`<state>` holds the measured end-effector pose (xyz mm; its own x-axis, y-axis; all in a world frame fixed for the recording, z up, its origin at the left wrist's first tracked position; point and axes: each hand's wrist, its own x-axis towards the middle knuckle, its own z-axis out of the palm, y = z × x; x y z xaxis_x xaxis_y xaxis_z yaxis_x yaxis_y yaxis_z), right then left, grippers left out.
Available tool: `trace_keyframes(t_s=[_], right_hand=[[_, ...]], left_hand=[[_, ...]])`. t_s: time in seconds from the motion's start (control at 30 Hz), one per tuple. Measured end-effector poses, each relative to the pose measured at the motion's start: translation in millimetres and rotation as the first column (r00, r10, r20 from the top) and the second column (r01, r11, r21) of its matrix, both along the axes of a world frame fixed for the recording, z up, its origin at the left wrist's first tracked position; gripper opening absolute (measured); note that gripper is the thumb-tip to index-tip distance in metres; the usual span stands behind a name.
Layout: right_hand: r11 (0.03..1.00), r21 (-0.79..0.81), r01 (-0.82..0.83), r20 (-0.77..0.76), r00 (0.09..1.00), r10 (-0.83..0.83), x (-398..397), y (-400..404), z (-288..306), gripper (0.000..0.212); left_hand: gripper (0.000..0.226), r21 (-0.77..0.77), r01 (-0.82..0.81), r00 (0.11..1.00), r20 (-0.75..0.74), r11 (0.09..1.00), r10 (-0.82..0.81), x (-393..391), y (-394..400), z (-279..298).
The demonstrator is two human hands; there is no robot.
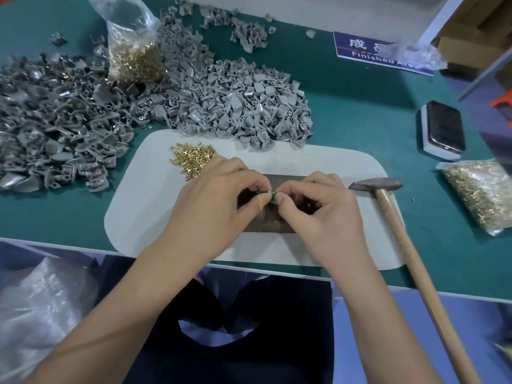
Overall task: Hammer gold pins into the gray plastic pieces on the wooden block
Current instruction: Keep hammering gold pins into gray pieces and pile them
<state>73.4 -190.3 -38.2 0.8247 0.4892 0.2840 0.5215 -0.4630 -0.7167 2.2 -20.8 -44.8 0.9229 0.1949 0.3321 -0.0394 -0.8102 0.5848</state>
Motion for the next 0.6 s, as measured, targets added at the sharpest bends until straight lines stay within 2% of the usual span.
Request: trace_keyframes(t_s=[0.23, 0.5, 0.6], right_hand=[[0.962, -0.257, -0.096, 0.056, 0.992, 0.114, 13, 6, 25, 0.013], [0.941, -0.334, -0.052, 0.146, 0.984, 0.106, 10, 9, 26, 0.014], [0.956, -0.286, -0.064, 0.083, 0.992, 0.092, 10, 7, 21, 0.014]], left_hand=[[0.007, 0.009, 0.026, 0.999, -0.039, 1.000, -0.026, 1, 2, 6], [0.010, 0.071, 0.017, 0.999, -0.030, 0.997, -0.015, 0, 1, 8], [0.008, 0.080, 0.006, 1.000, -0.025, 0.997, -0.004, 1, 1, 9]])
